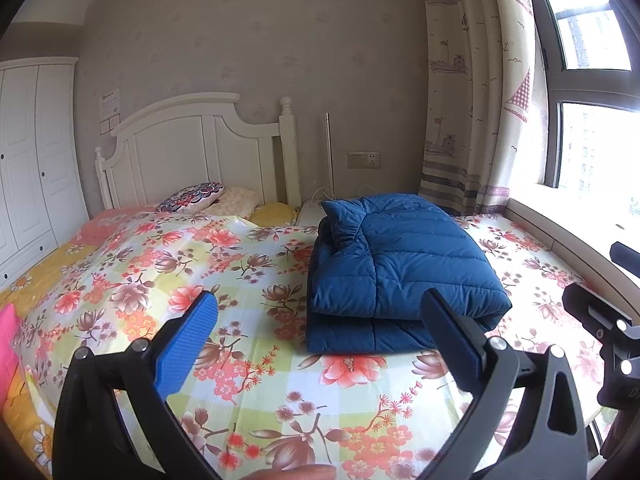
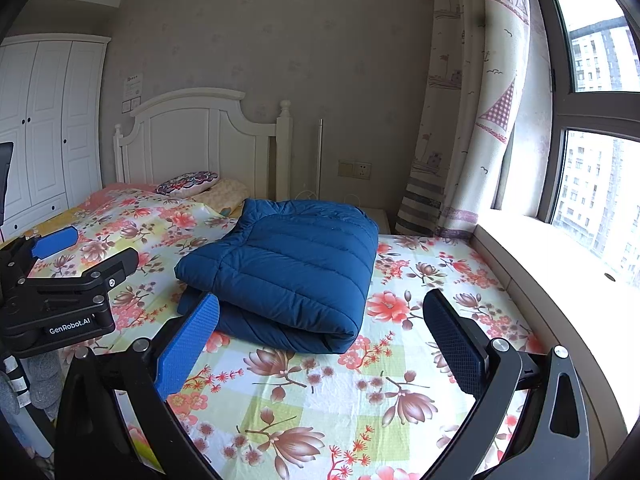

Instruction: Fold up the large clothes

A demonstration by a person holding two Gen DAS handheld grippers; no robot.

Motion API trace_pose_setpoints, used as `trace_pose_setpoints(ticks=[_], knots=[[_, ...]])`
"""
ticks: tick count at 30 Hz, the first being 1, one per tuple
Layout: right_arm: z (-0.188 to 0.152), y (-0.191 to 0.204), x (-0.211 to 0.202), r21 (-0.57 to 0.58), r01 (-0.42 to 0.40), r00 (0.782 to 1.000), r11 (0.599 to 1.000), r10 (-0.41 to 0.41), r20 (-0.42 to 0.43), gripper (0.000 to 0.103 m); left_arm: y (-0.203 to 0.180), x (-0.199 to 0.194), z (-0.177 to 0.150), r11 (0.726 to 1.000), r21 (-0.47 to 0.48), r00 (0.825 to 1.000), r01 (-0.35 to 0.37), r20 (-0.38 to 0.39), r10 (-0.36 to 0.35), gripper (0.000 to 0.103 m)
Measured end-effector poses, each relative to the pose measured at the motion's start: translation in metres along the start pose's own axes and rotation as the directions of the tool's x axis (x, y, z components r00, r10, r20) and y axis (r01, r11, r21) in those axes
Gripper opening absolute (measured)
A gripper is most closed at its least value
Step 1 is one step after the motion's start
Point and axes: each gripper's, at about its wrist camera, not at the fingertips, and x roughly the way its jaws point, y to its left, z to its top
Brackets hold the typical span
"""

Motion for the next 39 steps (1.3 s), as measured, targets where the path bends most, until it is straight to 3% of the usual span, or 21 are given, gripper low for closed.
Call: trace_pose_setpoints(ticks=[39], knots=[[-0.0015, 0.0037, -0.0005, -0.003, -0.019, 1.000, 1.000, 0.019, -0.001, 0.098, 0.0086, 0.0001, -0.0016, 1.000, 0.002, 1.000, 0.004, -0.003, -0.004, 0.101]])
